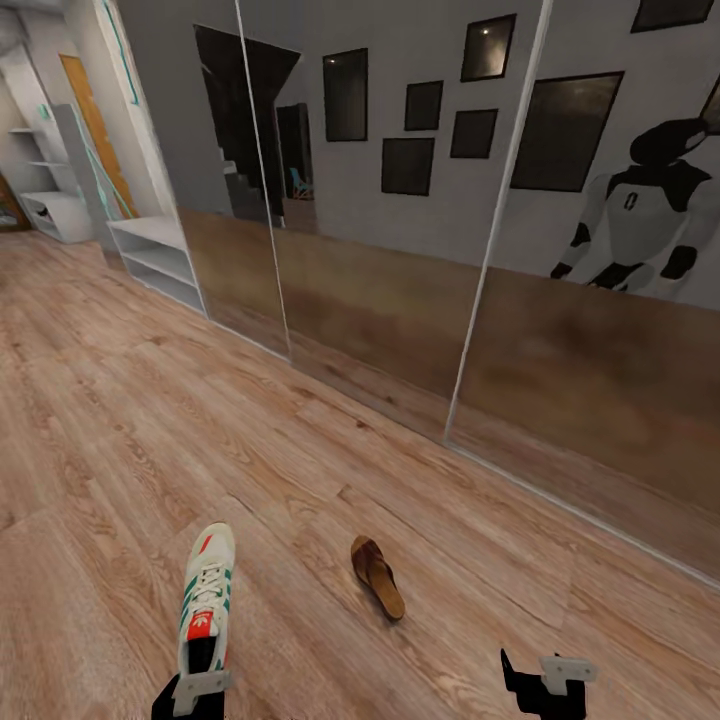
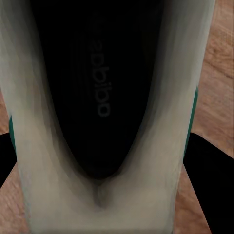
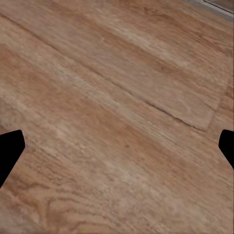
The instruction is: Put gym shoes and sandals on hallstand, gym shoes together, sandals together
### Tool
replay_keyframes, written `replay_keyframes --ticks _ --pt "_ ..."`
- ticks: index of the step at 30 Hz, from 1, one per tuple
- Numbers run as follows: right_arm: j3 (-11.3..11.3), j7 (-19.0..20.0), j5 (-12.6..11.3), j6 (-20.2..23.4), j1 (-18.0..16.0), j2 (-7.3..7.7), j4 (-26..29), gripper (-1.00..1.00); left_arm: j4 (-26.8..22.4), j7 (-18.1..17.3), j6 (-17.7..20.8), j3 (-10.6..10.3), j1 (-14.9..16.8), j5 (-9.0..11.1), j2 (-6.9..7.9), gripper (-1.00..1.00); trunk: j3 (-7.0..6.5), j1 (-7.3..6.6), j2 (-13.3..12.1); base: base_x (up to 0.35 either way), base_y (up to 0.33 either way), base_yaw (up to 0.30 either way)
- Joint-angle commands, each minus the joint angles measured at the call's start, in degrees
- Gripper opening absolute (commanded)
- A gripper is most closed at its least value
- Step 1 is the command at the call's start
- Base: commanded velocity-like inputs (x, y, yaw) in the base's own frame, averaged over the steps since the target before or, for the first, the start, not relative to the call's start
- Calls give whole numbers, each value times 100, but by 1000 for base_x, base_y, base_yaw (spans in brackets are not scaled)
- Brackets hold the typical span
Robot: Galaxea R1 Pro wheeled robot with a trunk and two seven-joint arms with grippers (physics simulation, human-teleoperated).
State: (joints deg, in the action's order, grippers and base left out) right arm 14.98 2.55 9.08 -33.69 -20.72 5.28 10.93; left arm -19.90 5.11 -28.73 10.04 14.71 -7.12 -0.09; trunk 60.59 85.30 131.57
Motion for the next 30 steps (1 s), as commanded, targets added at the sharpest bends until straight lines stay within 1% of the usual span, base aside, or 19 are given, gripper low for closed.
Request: replay_keyframes --ticks 1,7,21,30 --pt "49 27 41 -20 -2 -1 -3 100 6 43 -19 8 5 -61 -1 -100 4 -1 2 0 -6 278" --pt "49 27 41 -19 -2 -1 -3 100 4 43 -19 8 5 -61 0 -100 4 -1 2 0 -122 278" --pt "49 29 41 -21 -2 -1 -3 100 4 43 -19 13 5 -61 0 -100 4 -1 2 0 -241 278" --pt "49 29 41 -21 -2 -3 -3 100 4 43 -19 15 5 -61 0 -100 4 -1 2 0 -19 278"
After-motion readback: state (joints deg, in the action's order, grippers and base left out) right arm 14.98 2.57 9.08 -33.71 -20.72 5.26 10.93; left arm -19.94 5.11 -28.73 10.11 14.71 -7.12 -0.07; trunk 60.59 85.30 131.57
